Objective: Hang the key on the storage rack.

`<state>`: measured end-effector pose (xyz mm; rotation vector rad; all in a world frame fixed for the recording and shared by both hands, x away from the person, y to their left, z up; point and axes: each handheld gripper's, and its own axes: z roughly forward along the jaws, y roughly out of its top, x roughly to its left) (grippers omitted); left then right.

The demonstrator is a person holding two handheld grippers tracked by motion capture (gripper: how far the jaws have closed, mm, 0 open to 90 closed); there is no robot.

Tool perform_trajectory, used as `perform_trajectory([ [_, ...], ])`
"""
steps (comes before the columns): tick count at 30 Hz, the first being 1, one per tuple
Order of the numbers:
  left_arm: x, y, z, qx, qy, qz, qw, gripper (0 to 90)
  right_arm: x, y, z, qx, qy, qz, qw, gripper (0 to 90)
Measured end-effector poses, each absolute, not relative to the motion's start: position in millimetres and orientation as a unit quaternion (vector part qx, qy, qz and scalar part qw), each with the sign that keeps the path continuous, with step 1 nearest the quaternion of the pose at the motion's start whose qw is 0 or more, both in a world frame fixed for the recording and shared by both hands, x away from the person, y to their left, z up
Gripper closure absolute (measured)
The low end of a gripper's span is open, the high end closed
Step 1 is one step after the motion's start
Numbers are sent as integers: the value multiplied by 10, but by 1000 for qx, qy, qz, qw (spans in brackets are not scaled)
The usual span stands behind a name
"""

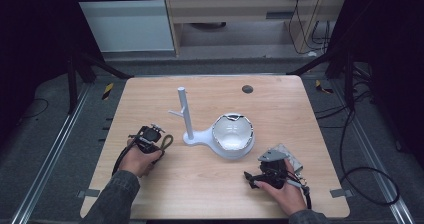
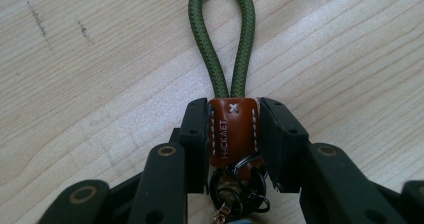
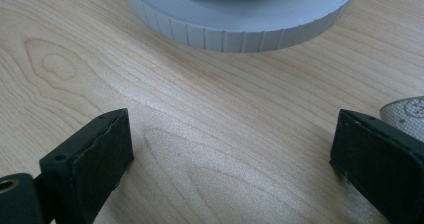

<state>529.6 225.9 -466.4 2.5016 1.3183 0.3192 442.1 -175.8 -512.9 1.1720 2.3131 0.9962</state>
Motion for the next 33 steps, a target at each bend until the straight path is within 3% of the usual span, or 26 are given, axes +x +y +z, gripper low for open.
perform_trajectory([
  [14, 5253, 2356, -4591, 864, 458, 121, 171, 665, 4417, -1759, -5127, 414, 820, 353, 180, 34],
  [33, 4700, 2575, -4190, 830, 426, 197, 301, 666, 4416, -1758, -5129, 413, 820, 354, 180, 34],
])
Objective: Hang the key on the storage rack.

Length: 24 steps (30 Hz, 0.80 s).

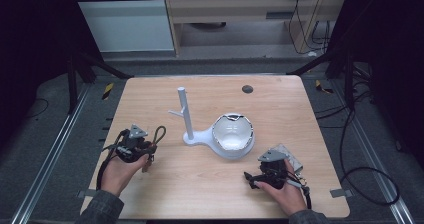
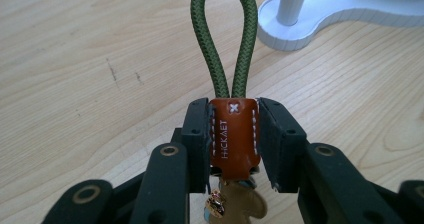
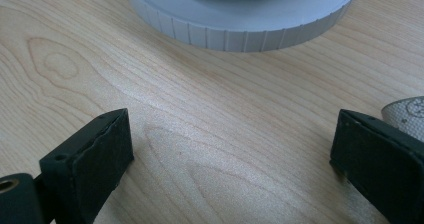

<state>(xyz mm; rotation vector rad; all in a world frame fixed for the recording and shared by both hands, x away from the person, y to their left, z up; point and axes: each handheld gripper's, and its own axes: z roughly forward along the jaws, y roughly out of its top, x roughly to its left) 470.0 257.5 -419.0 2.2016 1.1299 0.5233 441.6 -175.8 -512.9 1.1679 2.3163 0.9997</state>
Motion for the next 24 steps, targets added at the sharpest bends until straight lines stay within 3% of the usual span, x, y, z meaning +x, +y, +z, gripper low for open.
perform_trajectory([
  [11, 4432, 2480, -3951, 811, 394, 227, 368, 665, 4416, -1758, -5129, 413, 820, 354, 180, 34],
  [24, 4330, 2380, -3843, 798, 378, 240, 404, 665, 4416, -1758, -5129, 413, 820, 354, 180, 34],
])
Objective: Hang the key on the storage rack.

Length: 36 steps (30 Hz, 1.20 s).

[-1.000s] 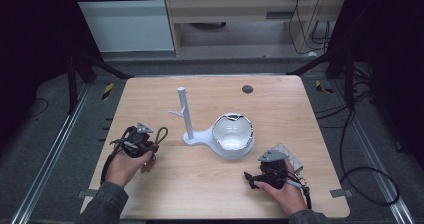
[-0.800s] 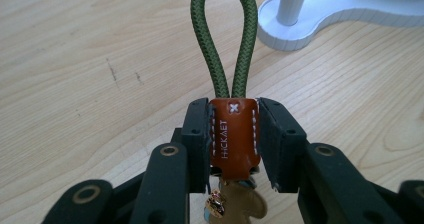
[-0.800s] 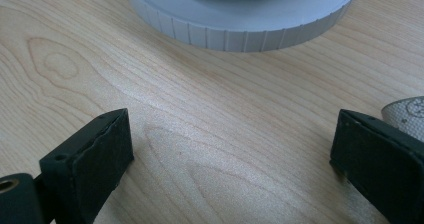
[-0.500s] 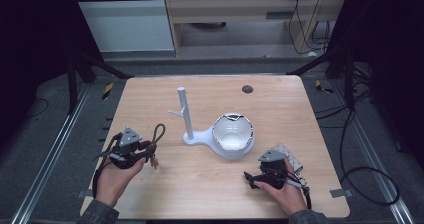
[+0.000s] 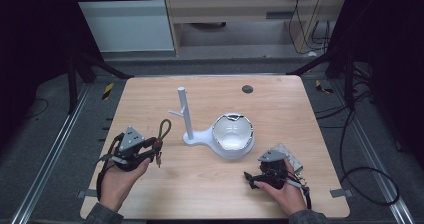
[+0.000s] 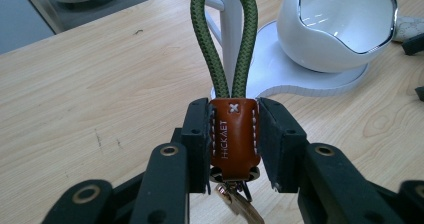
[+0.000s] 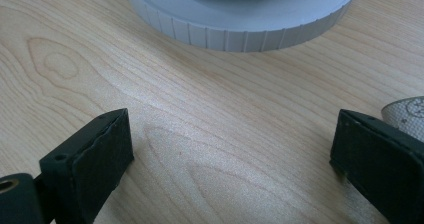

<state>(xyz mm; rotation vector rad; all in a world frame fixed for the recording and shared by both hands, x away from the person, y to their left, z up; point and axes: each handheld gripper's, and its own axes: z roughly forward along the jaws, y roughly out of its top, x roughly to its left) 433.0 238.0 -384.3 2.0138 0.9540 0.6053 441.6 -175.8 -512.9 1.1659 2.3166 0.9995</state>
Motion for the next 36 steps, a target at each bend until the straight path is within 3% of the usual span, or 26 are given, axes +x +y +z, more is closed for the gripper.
perform_trajectory([
  [36, 4292, 2145, -3562, 793, 348, 253, 432, 664, 4413, -1758, -5129, 413, 820, 354, 180, 34],
])
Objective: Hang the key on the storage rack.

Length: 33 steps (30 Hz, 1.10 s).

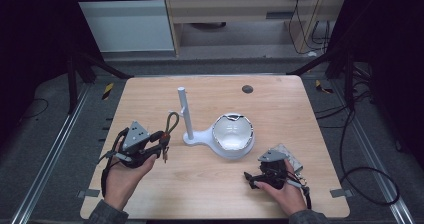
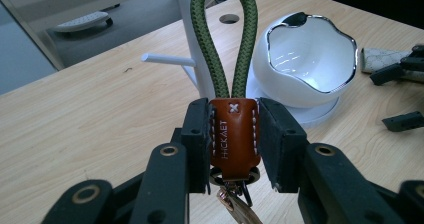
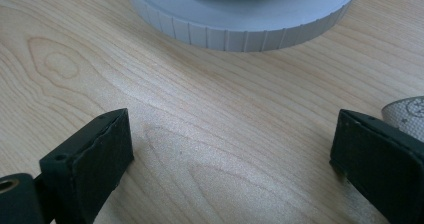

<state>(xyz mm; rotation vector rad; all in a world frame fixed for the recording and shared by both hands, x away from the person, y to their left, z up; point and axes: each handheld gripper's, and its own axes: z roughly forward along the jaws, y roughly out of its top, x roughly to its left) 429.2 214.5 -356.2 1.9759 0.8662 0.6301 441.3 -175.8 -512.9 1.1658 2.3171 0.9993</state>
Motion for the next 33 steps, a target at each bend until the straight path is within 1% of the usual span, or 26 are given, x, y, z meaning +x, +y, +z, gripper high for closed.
perform_trajectory([
  [6, 4327, 2053, -3505, 791, 344, 254, 438, 664, 4411, -1757, -5129, 413, 820, 354, 180, 34],
  [15, 4453, 1953, -3516, 792, 346, 254, 435, 663, 4410, -1757, -5129, 412, 820, 354, 180, 34],
  [33, 4703, 1892, -3738, 790, 374, 240, 422, 662, 4402, -1755, -5129, 413, 820, 354, 178, 34],
])
